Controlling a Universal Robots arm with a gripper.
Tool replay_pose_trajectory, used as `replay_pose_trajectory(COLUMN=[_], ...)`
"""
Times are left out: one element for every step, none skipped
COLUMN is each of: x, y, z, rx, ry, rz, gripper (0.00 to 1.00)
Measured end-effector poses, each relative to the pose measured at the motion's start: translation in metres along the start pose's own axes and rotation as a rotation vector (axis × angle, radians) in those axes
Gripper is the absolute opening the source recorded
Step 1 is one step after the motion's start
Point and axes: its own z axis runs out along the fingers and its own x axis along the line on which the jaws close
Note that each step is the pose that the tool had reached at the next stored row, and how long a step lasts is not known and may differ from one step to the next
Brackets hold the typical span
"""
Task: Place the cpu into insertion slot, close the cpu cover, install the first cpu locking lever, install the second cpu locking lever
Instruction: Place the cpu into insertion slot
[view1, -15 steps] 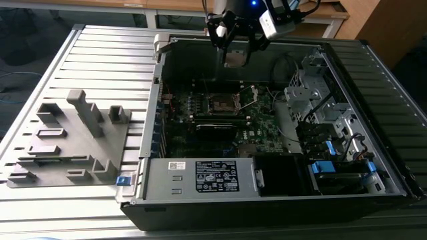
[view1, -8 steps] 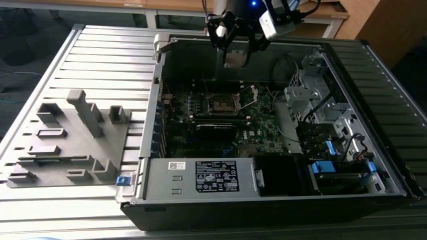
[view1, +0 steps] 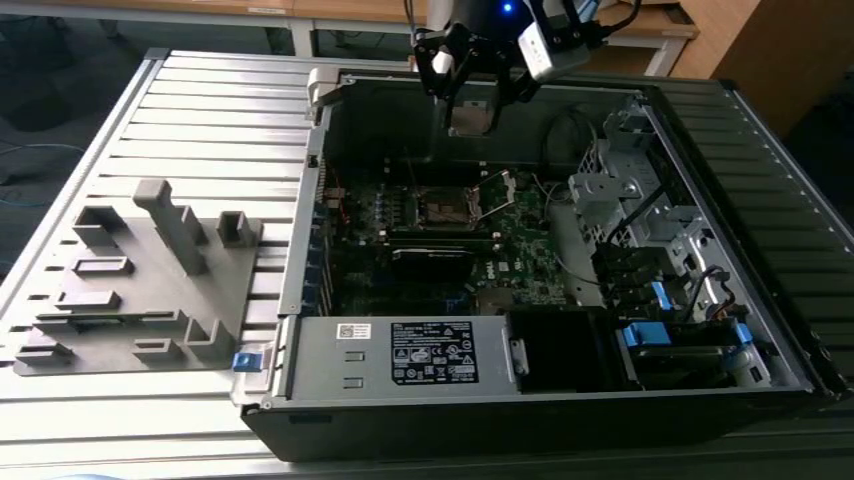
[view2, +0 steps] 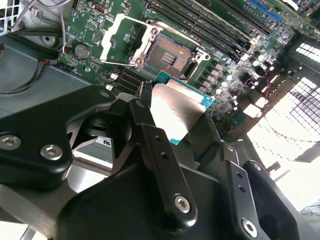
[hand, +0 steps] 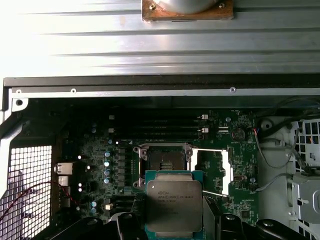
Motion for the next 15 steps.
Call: replay_pose_trajectory(x=[0.0000, 0.0000, 0.0000, 0.0000, 0.0000, 0.0000, 0.0000, 0.0000, 0.0000, 0.0000, 0.0000, 0.0000, 0.0000, 0.0000, 0.0000], y=[0.0000, 0.0000, 0.0000, 0.0000, 0.0000, 0.0000, -0.0001, -0.0001, -0.0001, -0.0001, -0.0001, -0.0001, -0.0001, -0.0001, -0.0001], z=[0.0000, 0.0000, 0.0001, 0.0002, 0.0004, 0.0006, 0.0007, 0.0010, 0.0011, 0.0011, 0.0012, 0.0012, 0.0012, 0.0015, 0.0019], rx=[0.0000, 0.0000, 0.0000, -0.0002, -0.0002, -0.0001, 0.0000, -0.0002, -0.0001, 0.0001, 0.0000, 0.0000, -0.0001, -0.0002, -0.0004], ry=[0.0000, 0.0000, 0.0000, -0.0001, -0.0001, -0.0001, -0.0001, -0.0003, -0.0002, -0.0002, -0.0002, -0.0002, -0.0002, -0.0004, -0.0007], rz=[0.000, 0.000, 0.000, 0.000, 0.000, 0.000, 0.000, 0.000, 0.000, 0.000, 0.000, 0.000, 0.000, 0.000, 0.000], gripper=[0.54, 0.54, 0.54, 0.54, 0.54, 0.54, 0.54, 0.54, 0.54, 0.54, 0.54, 0.54, 0.54, 0.54, 0.54])
